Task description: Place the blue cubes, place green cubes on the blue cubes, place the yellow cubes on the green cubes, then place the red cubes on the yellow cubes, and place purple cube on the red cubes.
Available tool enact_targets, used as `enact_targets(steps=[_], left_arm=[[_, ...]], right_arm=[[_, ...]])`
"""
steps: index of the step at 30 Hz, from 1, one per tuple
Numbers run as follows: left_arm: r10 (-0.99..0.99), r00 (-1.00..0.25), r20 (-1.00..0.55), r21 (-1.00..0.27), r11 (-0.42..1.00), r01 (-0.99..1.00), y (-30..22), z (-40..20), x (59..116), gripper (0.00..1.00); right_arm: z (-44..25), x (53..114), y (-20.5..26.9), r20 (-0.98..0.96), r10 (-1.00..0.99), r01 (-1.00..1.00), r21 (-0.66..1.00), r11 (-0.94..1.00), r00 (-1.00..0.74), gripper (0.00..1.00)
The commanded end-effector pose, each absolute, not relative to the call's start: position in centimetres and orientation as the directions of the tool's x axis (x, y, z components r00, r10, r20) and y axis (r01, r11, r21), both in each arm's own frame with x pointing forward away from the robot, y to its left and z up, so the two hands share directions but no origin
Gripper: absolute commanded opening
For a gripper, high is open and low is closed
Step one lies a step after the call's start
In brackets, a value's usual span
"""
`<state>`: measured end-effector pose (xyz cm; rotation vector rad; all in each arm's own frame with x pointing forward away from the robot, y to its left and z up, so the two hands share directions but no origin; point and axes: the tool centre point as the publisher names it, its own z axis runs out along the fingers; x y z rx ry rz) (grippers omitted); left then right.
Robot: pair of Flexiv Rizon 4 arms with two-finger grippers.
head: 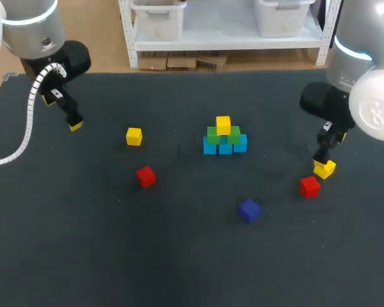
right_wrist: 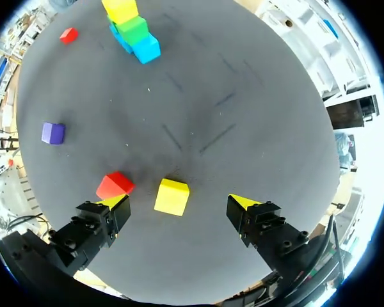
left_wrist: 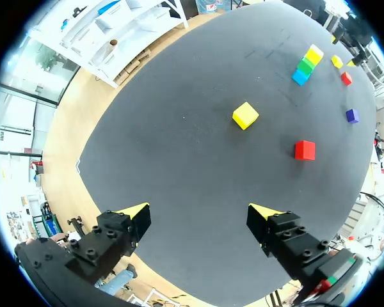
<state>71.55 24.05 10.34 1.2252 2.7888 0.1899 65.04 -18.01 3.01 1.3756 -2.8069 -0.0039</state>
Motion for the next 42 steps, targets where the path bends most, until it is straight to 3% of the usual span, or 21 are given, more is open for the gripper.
enact_targets(steps=[1, 4, 16, 31, 33, 35, 38, 40, 42], left_arm=[[0.737, -0.675, -0.029, 0.150, 0.671, 0.726, 24.0, 10.4, 71.6, 1.00], [0.737, -0.675, -0.029, 0.150, 0.671, 0.726, 24.0, 10.4, 71.6, 1.00], [0.737, -0.675, -0.029, 0.150, 0.671, 0.726, 24.0, 10.4, 71.6, 1.00], [0.737, -0.675, -0.029, 0.150, 0.671, 0.726, 24.0, 10.4, 71.6, 1.00], [0.737, -0.675, -0.029, 0.150, 0.671, 0.726, 24.0, 10.4, 71.6, 1.00], [0.737, -0.675, -0.029, 0.150, 0.671, 0.726, 24.0, 10.4, 71.6, 1.00], [0.737, -0.675, -0.029, 0.150, 0.671, 0.726, 24.0, 10.4, 71.6, 1.00], [0.737, -0.675, -0.029, 0.150, 0.671, 0.726, 24.0, 10.4, 71.6, 1.00], [0.737, -0.675, -0.029, 0.150, 0.671, 0.726, 24.0, 10.4, 71.6, 1.00]], right_arm=[[2.0, 65.6, -18.1, 0.015, -0.788, -0.788, 0.023, 0.615, -0.615, 1.00], [1.8, 65.7, -18.0, 0.017, -0.787, -0.786, 0.028, 0.618, -0.617, 1.00], [0.4, 65.5, -17.7, 0.033, -0.784, -0.782, 0.059, 0.620, -0.620, 0.76], [-0.2, 64.8, -18.0, 0.061, -0.778, -0.775, 0.070, 0.628, -0.625, 0.61], [-0.2, 64.7, -18.0, 0.062, -0.778, -0.775, 0.071, 0.628, -0.625, 0.38], [-0.2, 64.6, -17.9, 0.063, -0.780, -0.776, 0.070, 0.626, -0.623, 0.25], [-0.2, 64.5, -17.9, 0.065, -0.781, -0.778, 0.073, 0.624, -0.621, 0.18], [-0.2, 64.5, -17.8, 0.065, -0.784, -0.780, 0.075, 0.621, -0.618, 0.03], [0.0, 64.5, -17.7, 0.061, -0.788, -0.785, 0.075, 0.615, -0.612, 0.00]])
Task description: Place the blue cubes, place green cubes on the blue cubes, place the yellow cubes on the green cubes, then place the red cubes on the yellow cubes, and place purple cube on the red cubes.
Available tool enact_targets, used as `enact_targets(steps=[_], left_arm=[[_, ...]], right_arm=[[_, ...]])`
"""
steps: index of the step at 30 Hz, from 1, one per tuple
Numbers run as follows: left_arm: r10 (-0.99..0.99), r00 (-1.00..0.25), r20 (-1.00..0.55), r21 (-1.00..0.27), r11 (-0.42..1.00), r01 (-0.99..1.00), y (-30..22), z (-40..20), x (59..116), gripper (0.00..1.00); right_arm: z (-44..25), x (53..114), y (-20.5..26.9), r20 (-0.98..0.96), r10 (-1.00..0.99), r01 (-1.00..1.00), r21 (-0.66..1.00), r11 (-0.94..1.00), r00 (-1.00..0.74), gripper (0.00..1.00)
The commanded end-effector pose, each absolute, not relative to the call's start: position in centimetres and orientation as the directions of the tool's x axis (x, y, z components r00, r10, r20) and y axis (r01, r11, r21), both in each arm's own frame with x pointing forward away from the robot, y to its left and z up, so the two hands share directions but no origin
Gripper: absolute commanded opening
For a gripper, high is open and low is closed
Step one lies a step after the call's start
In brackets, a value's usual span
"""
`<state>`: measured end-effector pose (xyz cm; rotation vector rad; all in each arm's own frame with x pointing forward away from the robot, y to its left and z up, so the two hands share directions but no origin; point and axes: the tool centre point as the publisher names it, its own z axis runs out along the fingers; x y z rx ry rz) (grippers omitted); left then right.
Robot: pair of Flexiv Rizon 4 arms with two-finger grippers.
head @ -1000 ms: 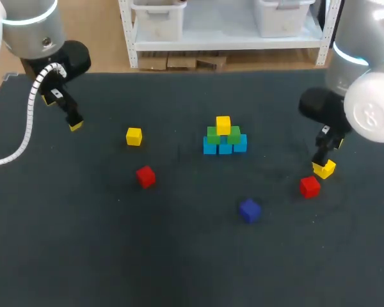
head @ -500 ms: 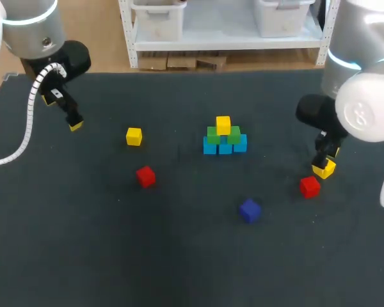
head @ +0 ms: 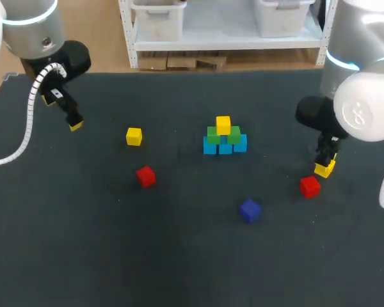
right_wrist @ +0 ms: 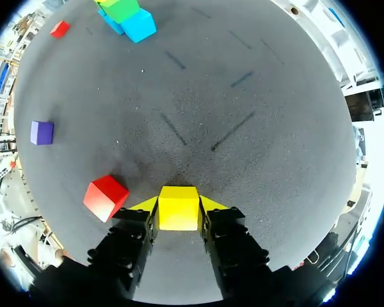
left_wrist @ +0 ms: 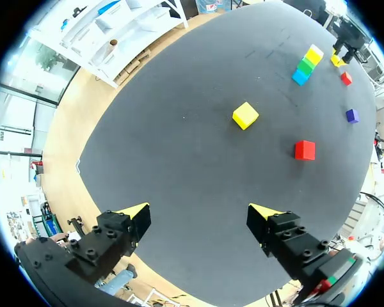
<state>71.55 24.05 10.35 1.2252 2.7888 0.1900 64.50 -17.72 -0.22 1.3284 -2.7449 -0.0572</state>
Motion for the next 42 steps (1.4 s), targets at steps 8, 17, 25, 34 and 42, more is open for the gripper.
enact_targets(steps=[8, 17, 25, 34, 42], left_arm=[[0.737, -0.675, -0.029, 0.150, 0.671, 0.726, 24.0, 10.4, 71.6, 1.00], [0.737, -0.675, -0.029, 0.150, 0.671, 0.726, 24.0, 10.4, 71.6, 1.00], [0.737, -0.675, -0.029, 0.150, 0.671, 0.726, 24.0, 10.4, 71.6, 1.00], [0.737, -0.675, -0.029, 0.150, 0.671, 0.726, 24.0, 10.4, 71.6, 1.00], [0.737, -0.675, -0.029, 0.150, 0.671, 0.726, 24.0, 10.4, 71.6, 1.00]], right_arm=[[3.3, 65.7, -16.9, 0.008, -0.872, -0.872, 0.010, 0.490, -0.490, 0.00], [7.7, 67.9, -14.3, 0.006, -0.957, -0.953, -0.094, 0.287, -0.288, 0.00], [10.1, 69.0, -10.5, 0.010, -0.990, -0.980, -0.142, 0.140, -0.142, 0.00], [10.9, 70.4, -6.8, -0.003, -0.999, -0.990, -0.138, 0.040, -0.040, 0.00], [10.9, 71.3, -5.0, -0.006, -1.000, -0.991, -0.136, 0.007, -0.006, 0.00]])
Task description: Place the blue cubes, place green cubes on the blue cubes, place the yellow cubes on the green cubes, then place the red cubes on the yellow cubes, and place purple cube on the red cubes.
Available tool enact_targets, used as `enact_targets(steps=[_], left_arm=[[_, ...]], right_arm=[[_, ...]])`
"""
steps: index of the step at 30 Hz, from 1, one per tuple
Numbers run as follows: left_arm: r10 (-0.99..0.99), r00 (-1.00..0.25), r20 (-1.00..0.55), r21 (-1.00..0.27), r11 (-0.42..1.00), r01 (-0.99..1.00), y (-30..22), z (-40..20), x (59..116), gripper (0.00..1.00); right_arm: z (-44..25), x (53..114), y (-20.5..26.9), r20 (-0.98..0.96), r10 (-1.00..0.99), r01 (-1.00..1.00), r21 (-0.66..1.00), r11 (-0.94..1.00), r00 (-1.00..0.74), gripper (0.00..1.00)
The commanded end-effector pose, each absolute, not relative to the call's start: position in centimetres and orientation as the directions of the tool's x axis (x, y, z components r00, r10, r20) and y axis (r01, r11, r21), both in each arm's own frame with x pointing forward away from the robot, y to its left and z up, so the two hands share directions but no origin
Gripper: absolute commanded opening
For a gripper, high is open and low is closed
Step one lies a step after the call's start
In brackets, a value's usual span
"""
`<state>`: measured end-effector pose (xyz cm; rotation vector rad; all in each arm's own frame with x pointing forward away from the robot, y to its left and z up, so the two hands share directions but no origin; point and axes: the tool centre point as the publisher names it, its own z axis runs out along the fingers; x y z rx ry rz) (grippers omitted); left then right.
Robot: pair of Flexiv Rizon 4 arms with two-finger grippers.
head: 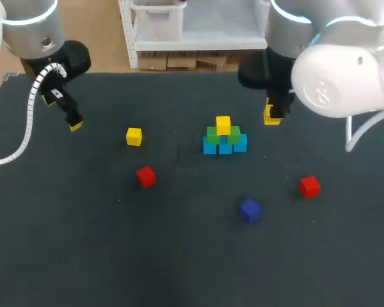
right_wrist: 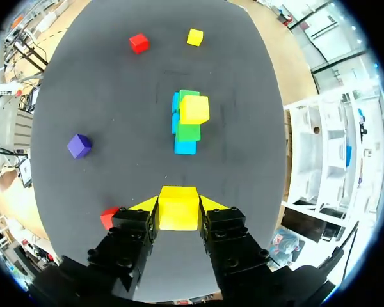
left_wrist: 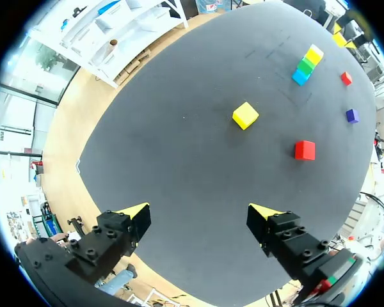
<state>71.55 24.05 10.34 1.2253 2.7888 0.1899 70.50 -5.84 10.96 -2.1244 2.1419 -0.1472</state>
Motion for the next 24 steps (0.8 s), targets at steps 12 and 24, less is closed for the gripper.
enact_targets(steps=[12, 24], left_arm=[[0.737, -0.675, -0.029, 0.150, 0.671, 0.726, 24.0, 10.4, 71.6, 1.00], [0.737, -0.675, -0.029, 0.150, 0.671, 0.726, 24.0, 10.4, 71.6, 1.00]], right_arm=[[9.5, 72.2, -2.9, -0.014, -0.999, -0.992, -0.117, -0.035, 0.037, 0.00], [8.6, 72.3, -1.3, -0.028, -0.998, -0.994, -0.094, -0.061, 0.064, 0.00]])
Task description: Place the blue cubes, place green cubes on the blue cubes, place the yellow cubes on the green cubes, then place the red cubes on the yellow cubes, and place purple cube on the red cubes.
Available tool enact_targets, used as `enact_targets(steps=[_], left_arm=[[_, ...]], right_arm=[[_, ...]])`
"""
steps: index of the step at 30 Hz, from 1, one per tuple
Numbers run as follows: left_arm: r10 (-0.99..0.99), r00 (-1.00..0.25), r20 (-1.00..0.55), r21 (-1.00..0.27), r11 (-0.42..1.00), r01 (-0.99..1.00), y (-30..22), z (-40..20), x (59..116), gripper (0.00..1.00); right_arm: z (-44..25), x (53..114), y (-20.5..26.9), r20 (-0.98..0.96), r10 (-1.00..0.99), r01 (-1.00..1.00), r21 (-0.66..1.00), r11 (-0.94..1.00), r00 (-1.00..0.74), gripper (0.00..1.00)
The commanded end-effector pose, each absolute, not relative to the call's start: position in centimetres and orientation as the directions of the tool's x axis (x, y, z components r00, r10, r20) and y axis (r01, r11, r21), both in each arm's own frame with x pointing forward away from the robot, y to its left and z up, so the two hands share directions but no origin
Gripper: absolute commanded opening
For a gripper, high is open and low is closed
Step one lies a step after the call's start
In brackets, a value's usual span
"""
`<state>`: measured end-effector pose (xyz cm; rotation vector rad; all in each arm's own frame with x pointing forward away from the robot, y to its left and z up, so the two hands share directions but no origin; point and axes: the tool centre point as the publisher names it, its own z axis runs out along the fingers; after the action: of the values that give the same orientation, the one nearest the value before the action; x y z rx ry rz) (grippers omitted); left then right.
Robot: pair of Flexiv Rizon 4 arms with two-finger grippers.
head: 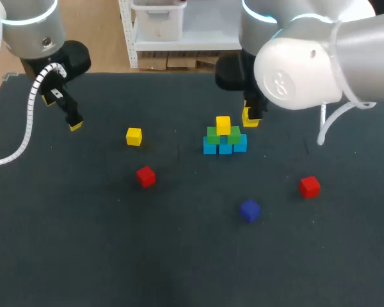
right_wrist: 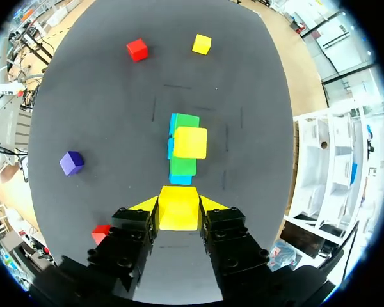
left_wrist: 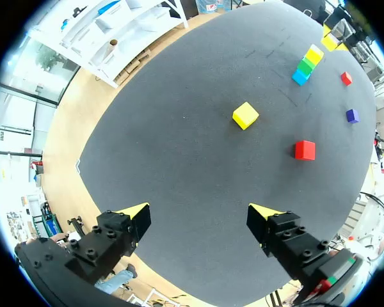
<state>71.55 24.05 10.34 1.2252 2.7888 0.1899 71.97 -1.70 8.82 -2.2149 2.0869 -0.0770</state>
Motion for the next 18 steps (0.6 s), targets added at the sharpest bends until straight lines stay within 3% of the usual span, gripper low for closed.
enact_targets(steps=[1, 18], left_arm=[[0.737, -0.675, -0.029, 0.150, 0.671, 0.726, 24.0, 10.4, 71.6, 1.00], [0.737, -0.675, -0.029, 0.150, 0.671, 0.726, 24.0, 10.4, 71.6, 1.00]], right_arm=[[8.4, 72.3, -1.1, -0.030, -0.997, -0.994, -0.090, -0.064, 0.067, 0.00], [7.4, 72.7, 0.2, 0.018, -0.998, -0.997, -0.058, -0.055, 0.054, 0.00]])
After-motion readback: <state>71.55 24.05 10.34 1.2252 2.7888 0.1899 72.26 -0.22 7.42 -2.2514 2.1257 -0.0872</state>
